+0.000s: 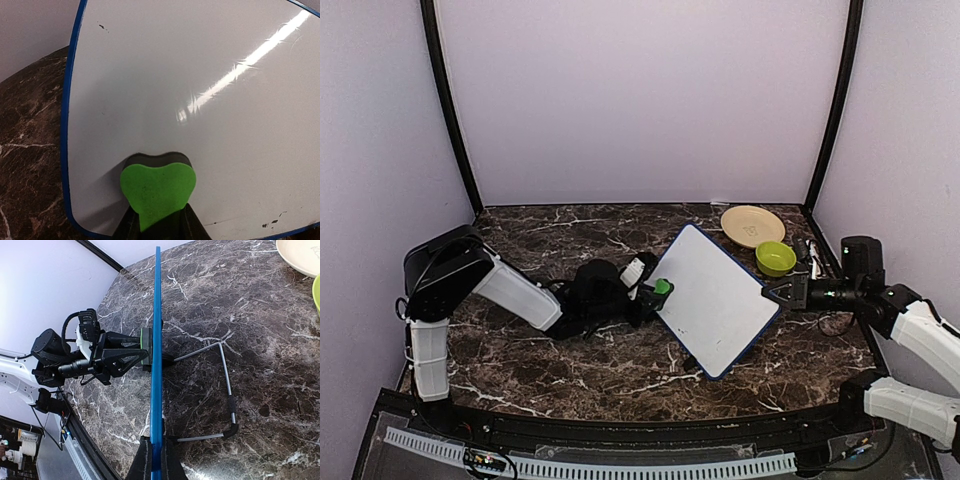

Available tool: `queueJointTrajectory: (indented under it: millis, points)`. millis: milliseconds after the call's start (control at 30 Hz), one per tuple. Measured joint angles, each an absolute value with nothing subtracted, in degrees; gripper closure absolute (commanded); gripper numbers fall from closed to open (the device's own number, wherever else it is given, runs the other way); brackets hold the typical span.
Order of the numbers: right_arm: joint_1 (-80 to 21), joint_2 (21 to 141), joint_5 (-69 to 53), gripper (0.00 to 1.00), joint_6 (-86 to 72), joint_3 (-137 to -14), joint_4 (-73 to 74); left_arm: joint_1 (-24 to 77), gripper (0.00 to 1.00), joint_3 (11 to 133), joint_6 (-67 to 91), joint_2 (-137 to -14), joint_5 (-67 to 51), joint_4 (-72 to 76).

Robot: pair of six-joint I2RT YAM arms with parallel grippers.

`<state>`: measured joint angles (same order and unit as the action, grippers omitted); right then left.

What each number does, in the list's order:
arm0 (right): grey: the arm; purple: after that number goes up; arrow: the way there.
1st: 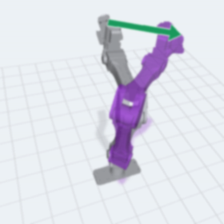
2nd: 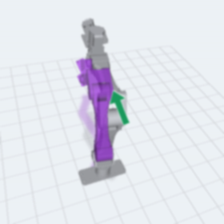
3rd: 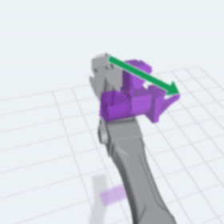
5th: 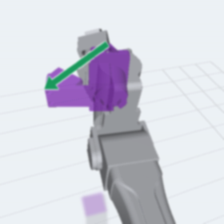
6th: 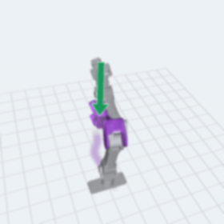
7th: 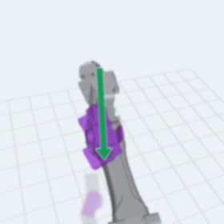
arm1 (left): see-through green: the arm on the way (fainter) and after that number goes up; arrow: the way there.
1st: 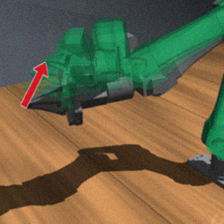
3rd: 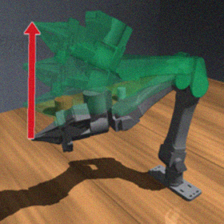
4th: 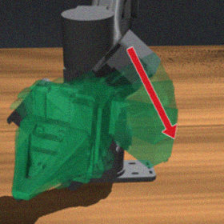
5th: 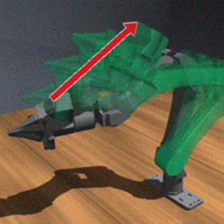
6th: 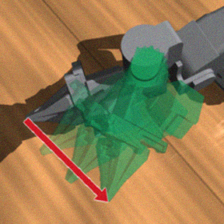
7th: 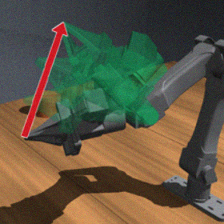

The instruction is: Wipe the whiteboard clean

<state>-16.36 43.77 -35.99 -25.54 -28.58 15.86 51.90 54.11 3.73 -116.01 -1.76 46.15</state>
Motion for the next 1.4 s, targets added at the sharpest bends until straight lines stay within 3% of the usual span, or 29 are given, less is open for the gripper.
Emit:
queueJointTrajectory:
  millis: [567, 1033, 1400]
  points:
    - [-16.34, 43.77, -35.68, 1.00, -25.58, -28.60, 15.94, 58.89, 1.00, 58.02, -2.96, -116.25, -2.35, 43.99]
    - [-16.34, 43.88, -35.77, 1.00, -25.56, -28.60, 15.88, 48.49, 1.00, 55.68, 2.24, -116.22, -2.76, 43.75]
    - [-16.34, 43.99, -35.86, 1.00, -25.58, -28.60, 15.86, 49.19, 1.00, 57.43, 1.30, -116.22, -3.14, 42.13]
